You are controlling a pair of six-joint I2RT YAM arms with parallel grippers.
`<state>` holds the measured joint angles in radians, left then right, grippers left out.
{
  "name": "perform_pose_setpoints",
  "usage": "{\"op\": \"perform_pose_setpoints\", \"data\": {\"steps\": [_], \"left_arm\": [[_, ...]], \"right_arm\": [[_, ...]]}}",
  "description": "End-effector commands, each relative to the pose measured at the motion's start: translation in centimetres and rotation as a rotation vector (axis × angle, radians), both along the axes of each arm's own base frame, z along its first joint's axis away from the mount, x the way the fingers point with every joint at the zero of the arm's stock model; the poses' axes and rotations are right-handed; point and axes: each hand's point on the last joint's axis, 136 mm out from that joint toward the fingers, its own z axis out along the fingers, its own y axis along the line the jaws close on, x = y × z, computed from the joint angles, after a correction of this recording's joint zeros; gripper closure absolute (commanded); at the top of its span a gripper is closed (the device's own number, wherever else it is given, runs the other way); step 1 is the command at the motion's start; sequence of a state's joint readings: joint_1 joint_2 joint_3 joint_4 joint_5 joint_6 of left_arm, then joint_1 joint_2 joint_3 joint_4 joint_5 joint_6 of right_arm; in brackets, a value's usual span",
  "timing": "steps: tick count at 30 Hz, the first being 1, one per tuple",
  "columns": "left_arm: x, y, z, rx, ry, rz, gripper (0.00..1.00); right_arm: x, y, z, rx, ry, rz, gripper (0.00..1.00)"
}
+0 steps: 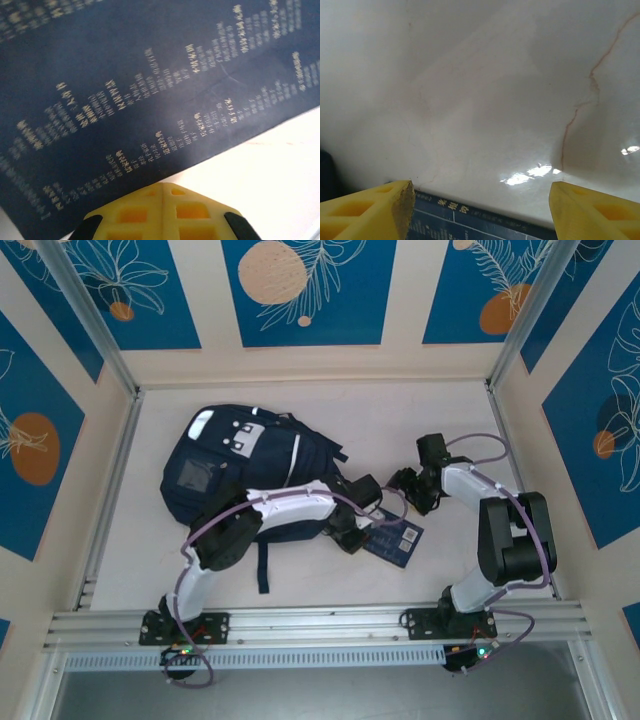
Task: Pack the student bag
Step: Rotate the book at the center of the table.
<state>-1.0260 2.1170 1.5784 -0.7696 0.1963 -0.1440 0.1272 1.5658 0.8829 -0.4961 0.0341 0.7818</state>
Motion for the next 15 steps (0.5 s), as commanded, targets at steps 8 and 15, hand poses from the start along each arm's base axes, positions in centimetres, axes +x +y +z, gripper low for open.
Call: {"op": "perform_pose_setpoints", "data": {"steps": [8, 15], "left_arm": [[10.0, 0.5, 1.0, -0.034, -0.124, 0.227, 0.92], [8.7, -0.2, 2.4, -0.184, 0.010, 0.296, 0.89]], "right_arm": [[-4.1, 0.2, -1.6, 0.014, 0.053, 0.007, 0.28], [-7.8, 5.0, -0.7, 0.125, 0.068, 0.161, 0.29]]}}
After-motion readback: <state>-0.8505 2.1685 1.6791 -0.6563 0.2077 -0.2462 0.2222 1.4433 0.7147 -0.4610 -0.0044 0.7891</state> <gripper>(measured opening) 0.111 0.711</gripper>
